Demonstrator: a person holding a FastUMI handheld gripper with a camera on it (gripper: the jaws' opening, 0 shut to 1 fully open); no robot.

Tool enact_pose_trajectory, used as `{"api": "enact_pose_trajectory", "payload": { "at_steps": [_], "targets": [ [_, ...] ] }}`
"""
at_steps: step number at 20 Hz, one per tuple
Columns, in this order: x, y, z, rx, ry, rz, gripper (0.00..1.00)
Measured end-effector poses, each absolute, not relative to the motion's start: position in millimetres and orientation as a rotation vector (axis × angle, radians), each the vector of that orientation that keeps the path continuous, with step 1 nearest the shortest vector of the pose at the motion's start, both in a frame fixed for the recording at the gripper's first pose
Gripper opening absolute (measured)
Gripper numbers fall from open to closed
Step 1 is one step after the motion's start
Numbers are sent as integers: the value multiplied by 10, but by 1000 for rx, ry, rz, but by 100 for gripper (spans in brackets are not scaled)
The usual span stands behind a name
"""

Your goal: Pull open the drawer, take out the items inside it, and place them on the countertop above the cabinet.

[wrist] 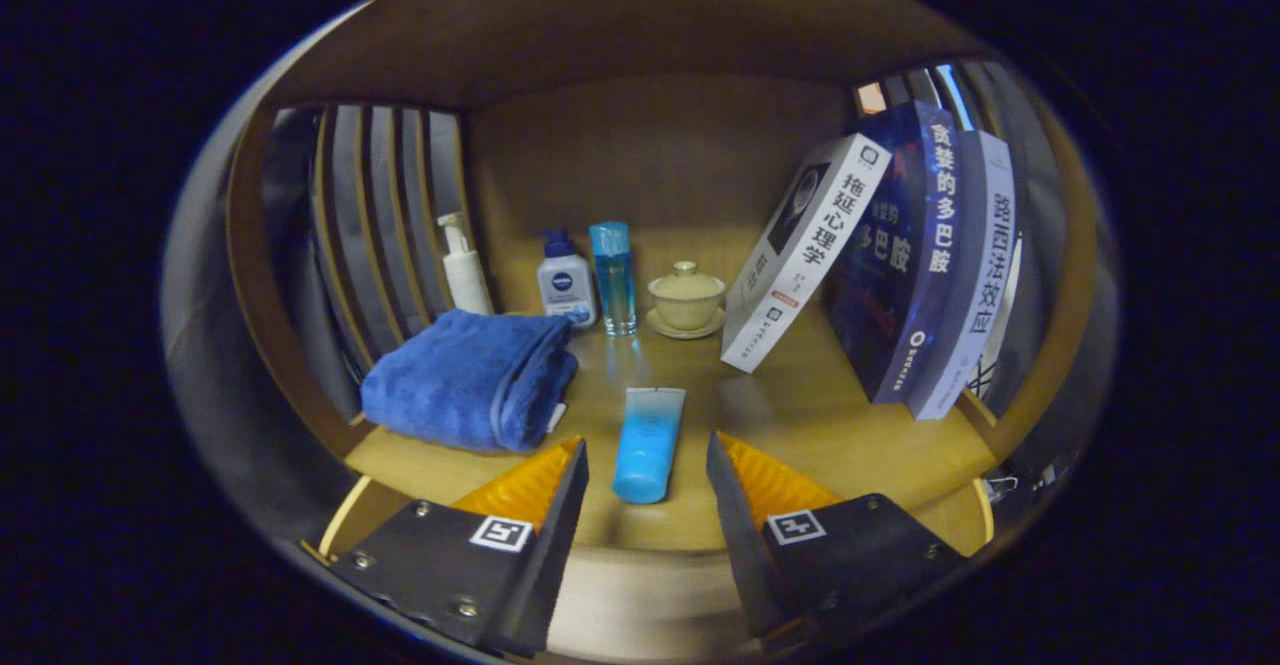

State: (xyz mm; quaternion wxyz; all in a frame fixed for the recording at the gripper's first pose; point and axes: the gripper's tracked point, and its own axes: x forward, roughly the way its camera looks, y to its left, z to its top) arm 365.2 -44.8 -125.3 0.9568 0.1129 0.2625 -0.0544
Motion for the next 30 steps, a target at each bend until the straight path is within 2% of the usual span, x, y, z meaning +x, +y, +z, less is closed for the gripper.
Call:
{"api": "enact_pose_trajectory", "payload": {
  "at_steps": [5,9,19,25,30],
  "targets": [
    [3158,-193,-970,237,446,-41,74],
    [2662,-133,-831,192,352,-48,100],
    [1453,-173,-1193,39,265,-126,100],
    [1161,-101,-1565,23,314,-127,100],
    [1211,-11,-1790,22,354,-111,100]
  ]
}}
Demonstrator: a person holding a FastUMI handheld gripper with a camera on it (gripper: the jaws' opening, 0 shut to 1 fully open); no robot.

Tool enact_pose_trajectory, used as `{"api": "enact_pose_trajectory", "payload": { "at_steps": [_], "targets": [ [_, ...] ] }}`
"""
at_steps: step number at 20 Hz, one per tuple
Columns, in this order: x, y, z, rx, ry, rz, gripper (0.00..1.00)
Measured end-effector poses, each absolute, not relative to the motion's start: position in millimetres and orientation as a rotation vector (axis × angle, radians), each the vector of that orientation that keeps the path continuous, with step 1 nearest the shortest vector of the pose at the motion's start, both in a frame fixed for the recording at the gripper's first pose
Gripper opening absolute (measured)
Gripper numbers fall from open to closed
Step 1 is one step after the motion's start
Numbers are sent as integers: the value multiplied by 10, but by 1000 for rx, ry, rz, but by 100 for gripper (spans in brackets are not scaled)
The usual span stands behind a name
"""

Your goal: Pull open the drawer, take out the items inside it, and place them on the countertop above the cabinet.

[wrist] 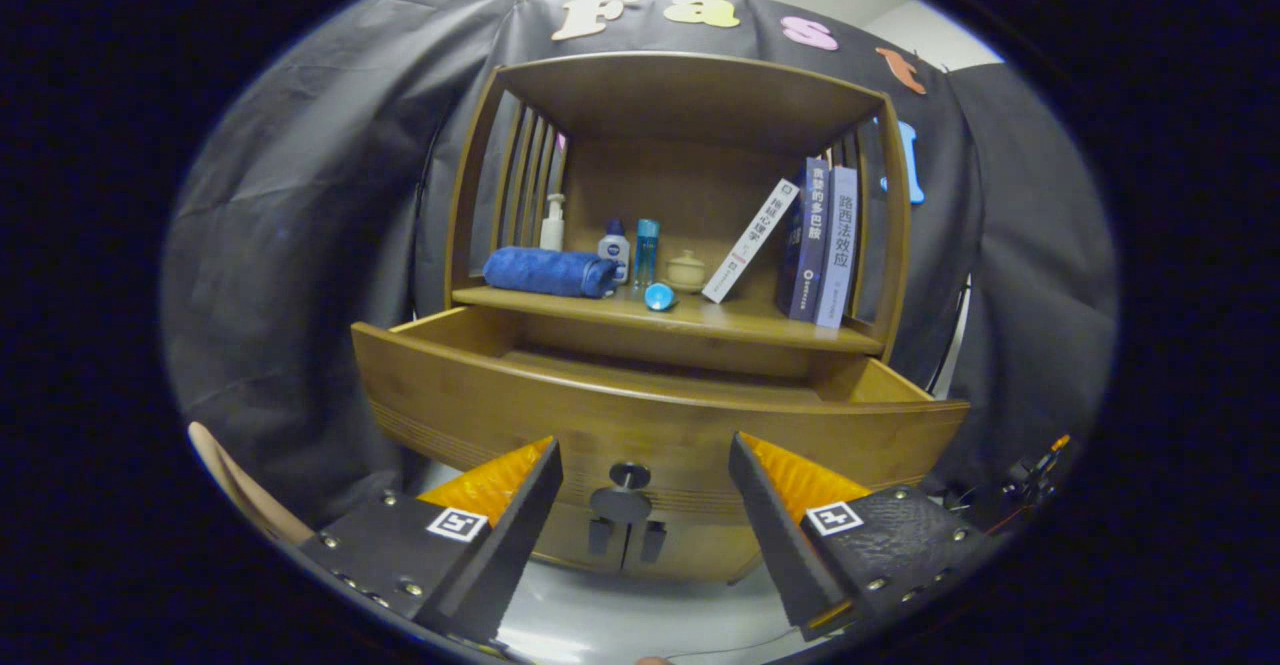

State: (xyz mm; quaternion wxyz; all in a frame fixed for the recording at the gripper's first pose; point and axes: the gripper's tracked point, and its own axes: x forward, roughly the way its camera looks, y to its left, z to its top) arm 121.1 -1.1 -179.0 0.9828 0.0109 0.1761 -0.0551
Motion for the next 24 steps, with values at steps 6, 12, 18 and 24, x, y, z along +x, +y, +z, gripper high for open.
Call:
{"api": "enact_pose_trajectory", "payload": {
  "at_steps": [6,12,18,24],
  "targets": [
    [1403,-109,-1877,28,339,-164,99],
    [1516,-152,-1965,60,327,-214,100],
    [1581,-153,-1926,18,296,-252,100],
    [1669,-214,-1961,35,323,-235,99]
  ]
}}
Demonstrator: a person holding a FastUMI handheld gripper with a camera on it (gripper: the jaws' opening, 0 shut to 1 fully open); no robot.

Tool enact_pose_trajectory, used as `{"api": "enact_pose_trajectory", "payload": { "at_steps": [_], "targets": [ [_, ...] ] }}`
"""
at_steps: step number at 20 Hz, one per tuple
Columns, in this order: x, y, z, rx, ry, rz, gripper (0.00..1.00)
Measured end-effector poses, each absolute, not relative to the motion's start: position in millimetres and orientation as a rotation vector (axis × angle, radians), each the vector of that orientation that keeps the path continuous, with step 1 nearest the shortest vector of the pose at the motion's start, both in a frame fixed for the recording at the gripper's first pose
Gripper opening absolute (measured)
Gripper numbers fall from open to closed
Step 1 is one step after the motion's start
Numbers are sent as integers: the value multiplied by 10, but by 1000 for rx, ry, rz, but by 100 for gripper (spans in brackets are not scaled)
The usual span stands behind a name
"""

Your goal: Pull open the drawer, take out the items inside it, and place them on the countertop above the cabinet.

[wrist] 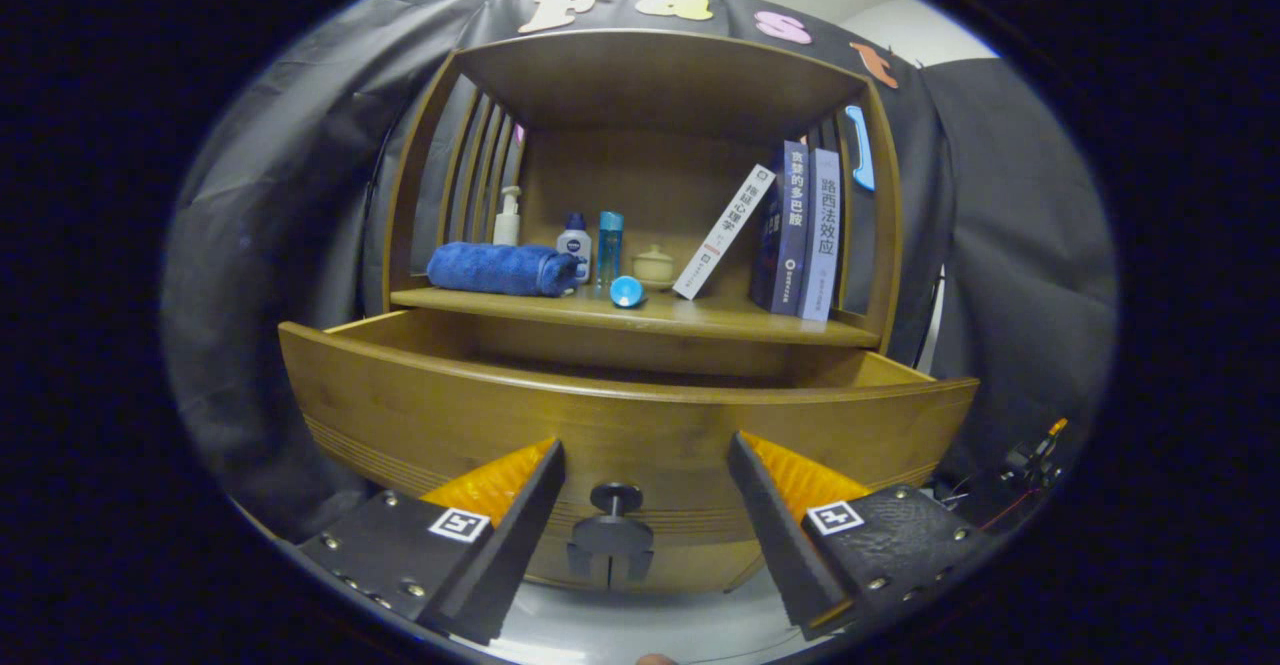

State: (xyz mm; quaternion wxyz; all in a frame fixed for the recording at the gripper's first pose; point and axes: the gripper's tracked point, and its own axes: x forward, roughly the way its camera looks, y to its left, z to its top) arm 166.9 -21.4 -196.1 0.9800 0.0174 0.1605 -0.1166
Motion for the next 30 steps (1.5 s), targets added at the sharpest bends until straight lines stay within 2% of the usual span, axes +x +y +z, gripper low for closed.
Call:
{"api": "enact_pose_trajectory", "payload": {
  "at_steps": [21,30],
  "targets": [
    [2743,-363,-2193,41,332,-265,99],
    [2951,-380,-2244,21,324,-255,99]
  ]
}}
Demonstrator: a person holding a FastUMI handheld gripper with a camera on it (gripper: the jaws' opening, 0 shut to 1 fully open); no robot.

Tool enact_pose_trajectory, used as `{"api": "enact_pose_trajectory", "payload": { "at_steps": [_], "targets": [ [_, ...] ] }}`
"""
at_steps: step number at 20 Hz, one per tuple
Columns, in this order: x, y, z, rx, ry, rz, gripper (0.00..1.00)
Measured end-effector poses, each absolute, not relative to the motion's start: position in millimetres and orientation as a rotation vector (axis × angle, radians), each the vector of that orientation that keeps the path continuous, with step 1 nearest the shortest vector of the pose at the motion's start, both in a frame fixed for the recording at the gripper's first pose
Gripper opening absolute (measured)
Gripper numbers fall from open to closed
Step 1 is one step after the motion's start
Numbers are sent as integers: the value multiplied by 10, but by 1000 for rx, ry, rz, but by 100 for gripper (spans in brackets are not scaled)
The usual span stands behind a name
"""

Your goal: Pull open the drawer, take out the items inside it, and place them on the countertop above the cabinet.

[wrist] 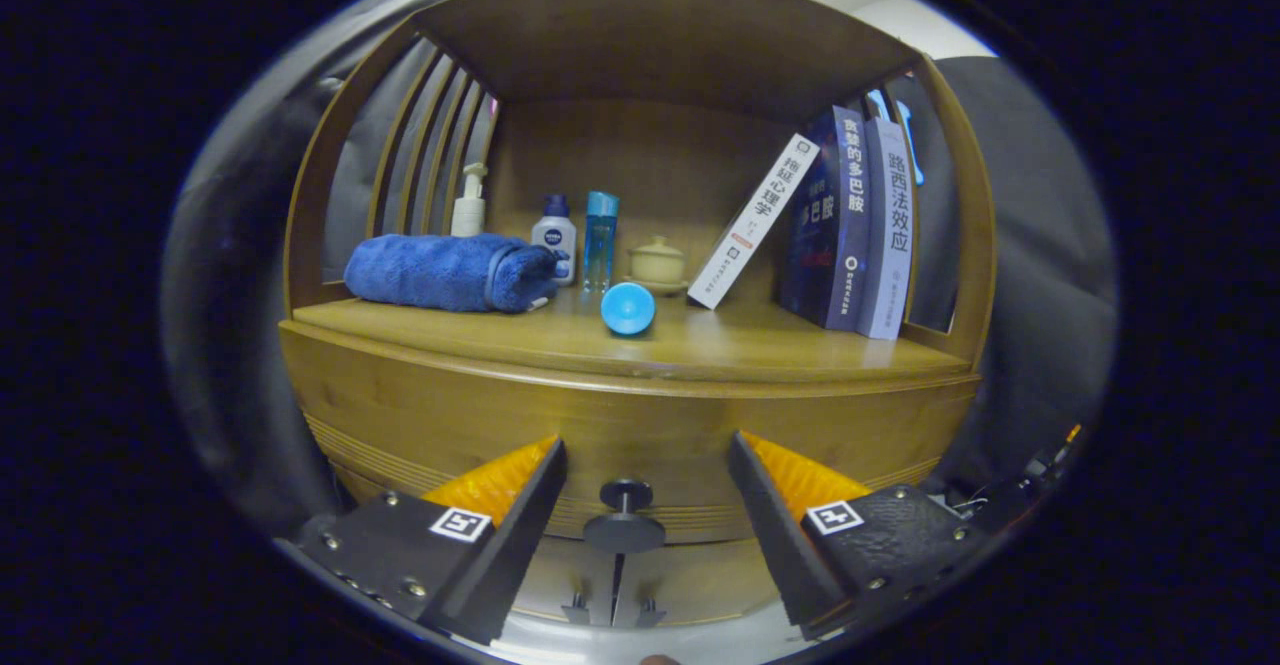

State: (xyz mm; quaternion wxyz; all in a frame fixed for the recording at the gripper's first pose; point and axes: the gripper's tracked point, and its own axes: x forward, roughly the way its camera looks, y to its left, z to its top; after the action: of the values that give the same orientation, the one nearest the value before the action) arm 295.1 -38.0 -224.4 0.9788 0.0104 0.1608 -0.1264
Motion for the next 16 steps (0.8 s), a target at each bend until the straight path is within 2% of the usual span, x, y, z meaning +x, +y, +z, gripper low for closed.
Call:
{"api": "enact_pose_trajectory", "payload": {
  "at_steps": [9,16],
  "targets": [
    [2911,-430,-2231,5,327,-263,99],
    [2519,-336,-1753,52,261,-227,98]
  ]
}}
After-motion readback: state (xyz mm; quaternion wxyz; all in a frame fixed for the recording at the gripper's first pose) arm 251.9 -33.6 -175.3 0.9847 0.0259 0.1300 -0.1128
